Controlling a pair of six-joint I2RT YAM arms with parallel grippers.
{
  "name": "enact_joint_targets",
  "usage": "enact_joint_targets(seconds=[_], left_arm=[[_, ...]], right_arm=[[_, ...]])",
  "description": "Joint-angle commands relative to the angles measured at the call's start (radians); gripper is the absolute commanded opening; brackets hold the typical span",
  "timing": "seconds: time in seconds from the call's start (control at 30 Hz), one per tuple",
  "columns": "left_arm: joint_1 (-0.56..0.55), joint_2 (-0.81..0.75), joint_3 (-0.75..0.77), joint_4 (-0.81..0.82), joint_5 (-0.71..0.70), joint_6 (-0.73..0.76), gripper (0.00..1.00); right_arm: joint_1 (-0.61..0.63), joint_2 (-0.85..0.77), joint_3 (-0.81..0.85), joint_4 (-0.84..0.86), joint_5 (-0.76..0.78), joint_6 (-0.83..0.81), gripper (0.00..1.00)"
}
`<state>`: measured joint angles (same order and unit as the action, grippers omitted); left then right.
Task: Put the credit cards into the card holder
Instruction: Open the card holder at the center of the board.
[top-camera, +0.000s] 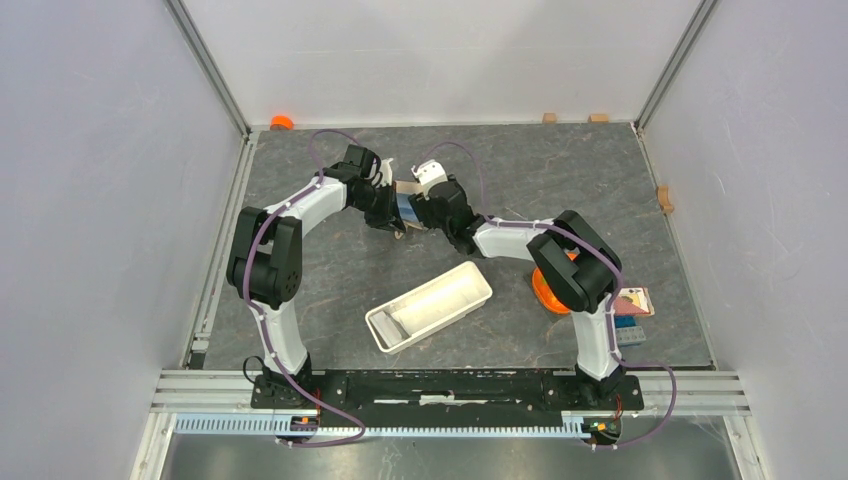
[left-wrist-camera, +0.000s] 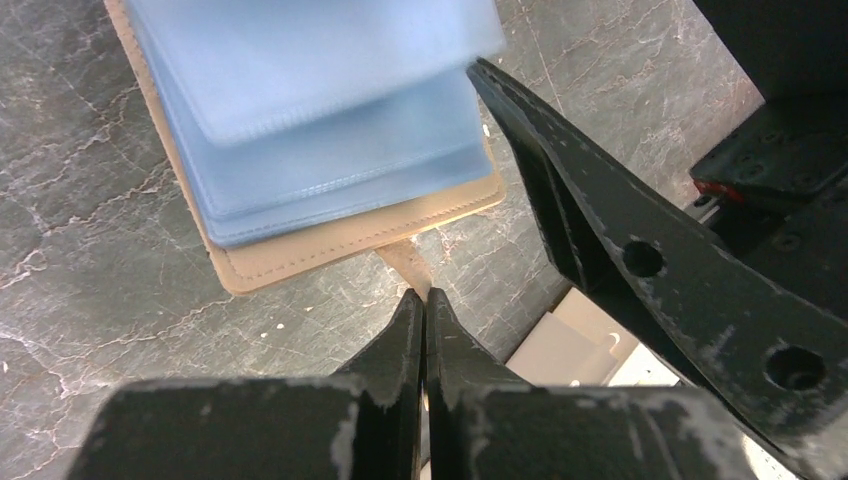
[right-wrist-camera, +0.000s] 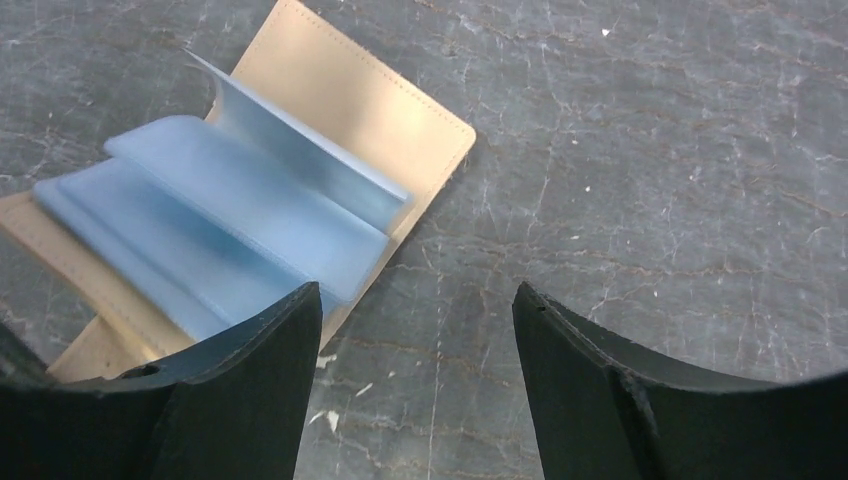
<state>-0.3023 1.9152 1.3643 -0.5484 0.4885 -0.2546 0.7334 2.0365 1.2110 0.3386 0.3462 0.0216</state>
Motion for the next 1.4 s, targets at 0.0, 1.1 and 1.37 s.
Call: enact_joint_targets(seconds=[0.0,1.1,1.37], left_arm=[[0.005,-0.005,0.041,0.001,0.041,0.048,0.02],[0.081,0.001,0.033,-0.176,-0.129,0.151,0.06],[0.081,0.038,0.05,-0.131,-0.146,0.106,0.08]], right_arm=[[0.004,0.048,0.076,0.061,-0.007,-0.056,0.75],[-0.058,0.207,0.292,-0.199,-0.412,0.005,0.44],[-0.084,0.063,0.092,-0.226,-0.377,0.14,0.13]])
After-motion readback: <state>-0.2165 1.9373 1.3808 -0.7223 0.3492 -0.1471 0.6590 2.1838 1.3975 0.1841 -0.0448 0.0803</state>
